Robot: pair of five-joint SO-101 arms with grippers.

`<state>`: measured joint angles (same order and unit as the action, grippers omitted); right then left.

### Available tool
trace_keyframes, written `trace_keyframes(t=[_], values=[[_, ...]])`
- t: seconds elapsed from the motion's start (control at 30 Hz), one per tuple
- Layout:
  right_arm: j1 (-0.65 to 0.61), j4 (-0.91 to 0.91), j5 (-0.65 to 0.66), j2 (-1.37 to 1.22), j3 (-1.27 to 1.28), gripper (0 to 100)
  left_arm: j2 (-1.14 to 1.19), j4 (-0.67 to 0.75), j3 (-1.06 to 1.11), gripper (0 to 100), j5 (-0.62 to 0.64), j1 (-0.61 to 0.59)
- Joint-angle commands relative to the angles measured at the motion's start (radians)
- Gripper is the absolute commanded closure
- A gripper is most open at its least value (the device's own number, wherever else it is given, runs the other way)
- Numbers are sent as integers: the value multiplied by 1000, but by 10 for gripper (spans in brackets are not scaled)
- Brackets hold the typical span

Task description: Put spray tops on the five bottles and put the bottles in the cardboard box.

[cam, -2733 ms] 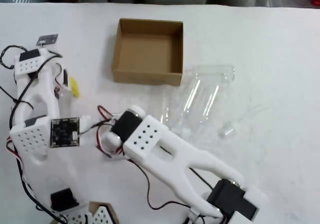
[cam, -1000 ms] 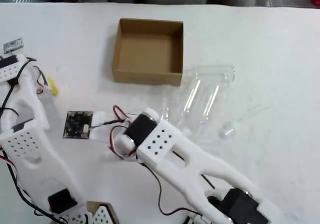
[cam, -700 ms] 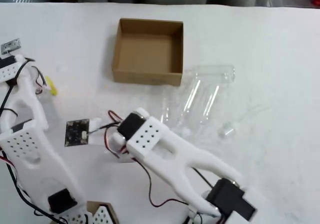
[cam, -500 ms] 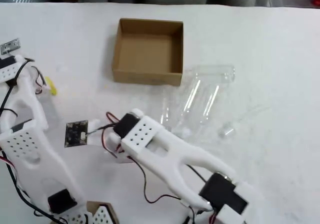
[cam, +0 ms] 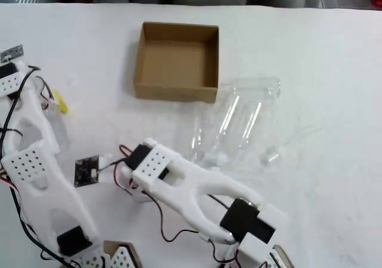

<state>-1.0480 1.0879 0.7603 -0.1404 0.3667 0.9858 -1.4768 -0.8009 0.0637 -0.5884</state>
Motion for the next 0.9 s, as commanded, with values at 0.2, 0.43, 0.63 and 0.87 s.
trace_keyframes(t=[0.2, 0.43, 0.63, 0.87], values=[[2, -53, 17, -1, -5, 786, 97, -77, -190, 902, 12, -19], [28, -116, 17, -87, -12, 786, 117, -95, -224, 902, 11, -18], [42, -91, 17, -110, -52, 819, 117, -97, -224, 902, 9, -18], [117, -70, 9, -93, -100, 952, 117, -97, -224, 902, 9, -16]])
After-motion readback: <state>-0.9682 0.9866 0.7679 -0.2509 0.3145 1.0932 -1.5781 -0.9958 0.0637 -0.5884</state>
